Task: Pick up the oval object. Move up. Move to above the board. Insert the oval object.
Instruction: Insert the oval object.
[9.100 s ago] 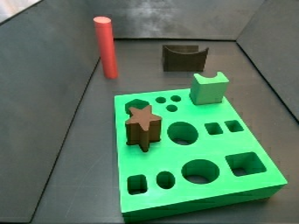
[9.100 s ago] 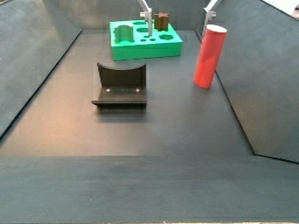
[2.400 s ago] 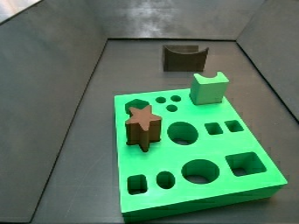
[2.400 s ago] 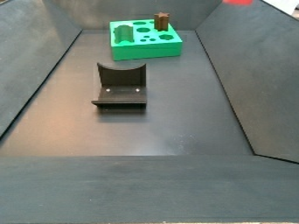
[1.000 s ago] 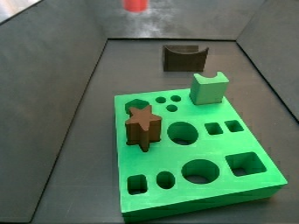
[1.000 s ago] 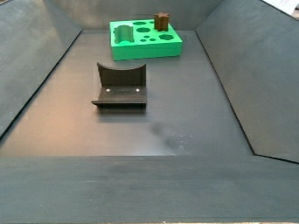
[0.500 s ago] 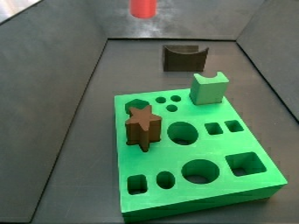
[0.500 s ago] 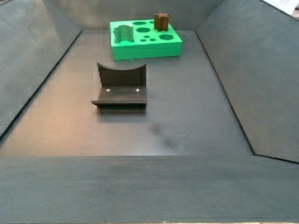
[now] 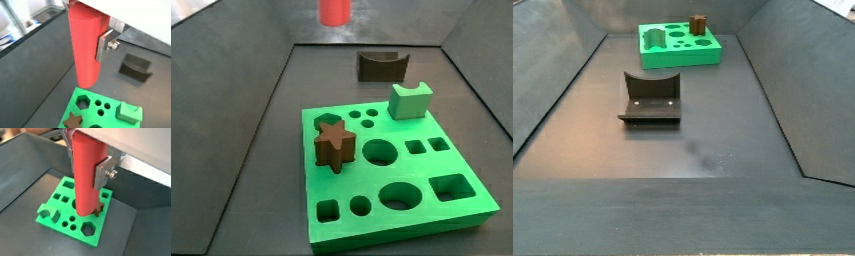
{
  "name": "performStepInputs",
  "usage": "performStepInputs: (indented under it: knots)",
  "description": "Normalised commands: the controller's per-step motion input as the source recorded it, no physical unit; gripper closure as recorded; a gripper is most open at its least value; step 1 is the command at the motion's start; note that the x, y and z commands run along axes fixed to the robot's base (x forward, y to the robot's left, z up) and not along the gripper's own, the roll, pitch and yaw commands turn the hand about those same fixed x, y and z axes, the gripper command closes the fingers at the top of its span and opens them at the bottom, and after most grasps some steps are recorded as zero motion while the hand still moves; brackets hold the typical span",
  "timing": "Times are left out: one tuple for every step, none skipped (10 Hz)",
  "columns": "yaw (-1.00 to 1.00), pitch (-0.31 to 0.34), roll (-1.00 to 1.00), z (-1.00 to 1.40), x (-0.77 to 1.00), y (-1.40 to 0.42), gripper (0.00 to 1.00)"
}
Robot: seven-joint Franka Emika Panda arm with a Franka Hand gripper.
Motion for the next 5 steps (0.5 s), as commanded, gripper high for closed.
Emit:
performStepInputs:
  knots:
    - [-1.00, -0.114, 0.00, -0.07, 0.00, 0.00, 1.00]
    - [-1.00, -0.123, 0.00, -0.07, 0.00, 0.00, 1.00]
    - [-1.00, -0.123, 0.00, -0.07, 0.00, 0.00, 1.00]
    - [-1.00, -0.124, 0.00, -0.07, 0.00, 0.00, 1.00]
    - [-1.00, -0.121, 0.00, -0.07, 0.00, 0.00, 1.00]
